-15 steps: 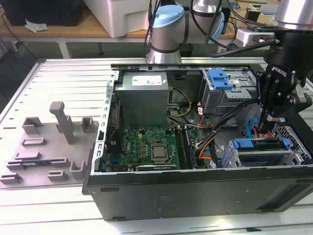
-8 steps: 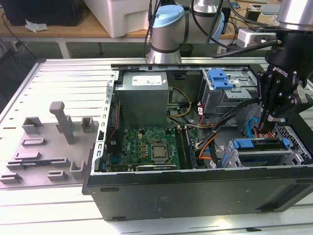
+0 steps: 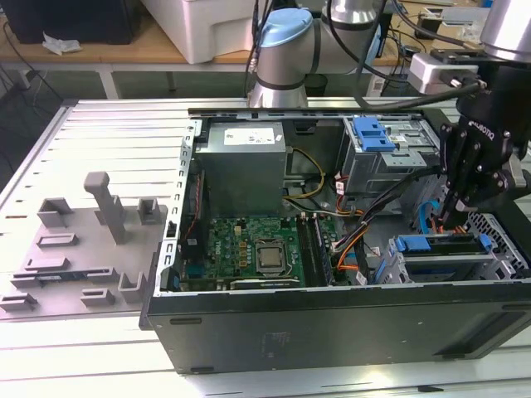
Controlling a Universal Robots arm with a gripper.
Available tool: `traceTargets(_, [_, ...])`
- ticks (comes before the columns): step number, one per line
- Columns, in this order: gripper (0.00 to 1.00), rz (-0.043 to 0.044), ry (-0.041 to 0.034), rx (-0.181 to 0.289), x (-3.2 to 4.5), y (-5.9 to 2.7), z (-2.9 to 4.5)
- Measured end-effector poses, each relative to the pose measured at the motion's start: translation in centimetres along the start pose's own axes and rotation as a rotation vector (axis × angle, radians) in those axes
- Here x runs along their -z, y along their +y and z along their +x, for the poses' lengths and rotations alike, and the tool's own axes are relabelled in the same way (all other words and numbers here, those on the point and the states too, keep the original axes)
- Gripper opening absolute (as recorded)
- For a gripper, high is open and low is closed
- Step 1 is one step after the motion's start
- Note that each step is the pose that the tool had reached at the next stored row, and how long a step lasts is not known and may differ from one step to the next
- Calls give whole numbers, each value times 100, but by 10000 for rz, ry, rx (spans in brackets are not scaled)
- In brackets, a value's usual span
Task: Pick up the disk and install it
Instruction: 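Insert the second disk wire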
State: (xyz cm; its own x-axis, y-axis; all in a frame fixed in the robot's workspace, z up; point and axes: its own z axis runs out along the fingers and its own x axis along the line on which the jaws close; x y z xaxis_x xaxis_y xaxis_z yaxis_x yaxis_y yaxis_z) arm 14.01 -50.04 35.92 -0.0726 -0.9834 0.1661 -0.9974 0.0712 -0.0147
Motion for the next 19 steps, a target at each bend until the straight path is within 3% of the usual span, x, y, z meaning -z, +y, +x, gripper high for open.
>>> traceTargets(3, [16, -13, -178, 0, -7, -3, 27])
traceTargets(19, [16, -59, -211, 7, -48, -30, 43])
